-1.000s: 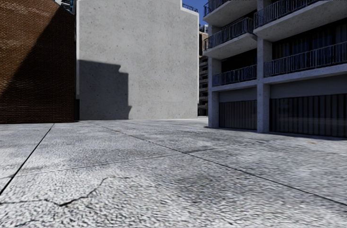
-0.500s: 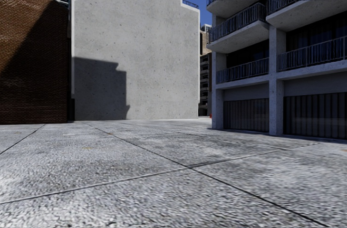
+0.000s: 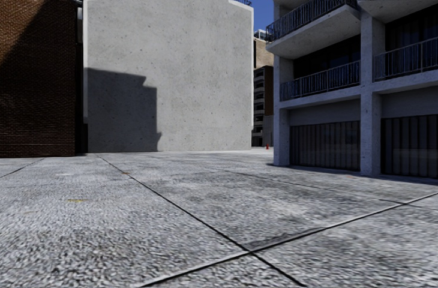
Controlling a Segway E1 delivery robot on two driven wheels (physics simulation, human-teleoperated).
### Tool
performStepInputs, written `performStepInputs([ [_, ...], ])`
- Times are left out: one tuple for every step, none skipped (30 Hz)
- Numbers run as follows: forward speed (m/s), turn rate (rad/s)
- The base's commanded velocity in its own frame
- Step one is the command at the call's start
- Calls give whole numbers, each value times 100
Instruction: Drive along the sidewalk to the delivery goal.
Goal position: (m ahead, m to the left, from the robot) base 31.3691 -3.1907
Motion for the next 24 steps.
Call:
performStepInputs([
  [200, 0],
  [200, 0],
  [200, 0],
  [200, 0],
  [200, 0],
  [200, 0],
  [200, 0],
  [200, 0],
  [200, 0],
  [200, 0],
  [200, 0],
  [200, 0],
  [200, 0],
  [200, 0],
  [200, 0],
  [200, 0],
  [200, 0],
  [200, 0],
  [200, 0],
  [200, 0],
  [200, 0],
  [200, 0],
  [200, 0],
  [200, 0],
])
